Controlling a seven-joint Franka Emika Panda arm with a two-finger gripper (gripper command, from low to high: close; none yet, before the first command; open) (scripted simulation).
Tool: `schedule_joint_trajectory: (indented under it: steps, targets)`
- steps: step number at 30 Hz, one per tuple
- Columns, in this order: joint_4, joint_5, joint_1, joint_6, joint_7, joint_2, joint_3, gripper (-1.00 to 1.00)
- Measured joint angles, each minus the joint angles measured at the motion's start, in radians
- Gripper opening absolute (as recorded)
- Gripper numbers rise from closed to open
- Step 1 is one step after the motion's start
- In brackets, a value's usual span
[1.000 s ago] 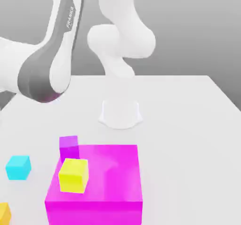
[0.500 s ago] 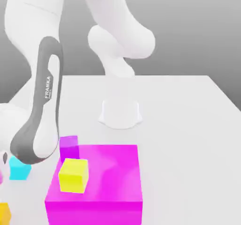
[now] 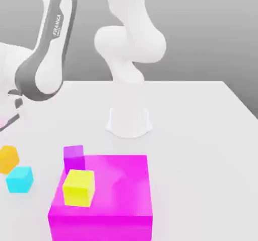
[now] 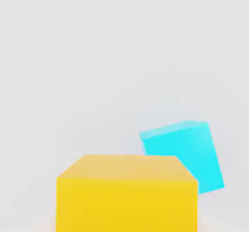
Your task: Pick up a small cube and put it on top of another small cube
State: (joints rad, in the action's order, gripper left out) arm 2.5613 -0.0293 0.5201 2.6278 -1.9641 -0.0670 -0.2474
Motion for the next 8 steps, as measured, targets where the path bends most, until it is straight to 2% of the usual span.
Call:
schedule_joint_trajectory:
  steps: [4,5,8]
  targets:
    - [0.018,-0.068,0.015,0.117,0.033,-0.102,0.024,-1.00]
    - [0.017,-0.089,0.025,0.149,0.048,-0.136,0.038,1.00]
    - [0.017,-0.089,0.025,0.149,0.048,-0.136,0.038,1.00]
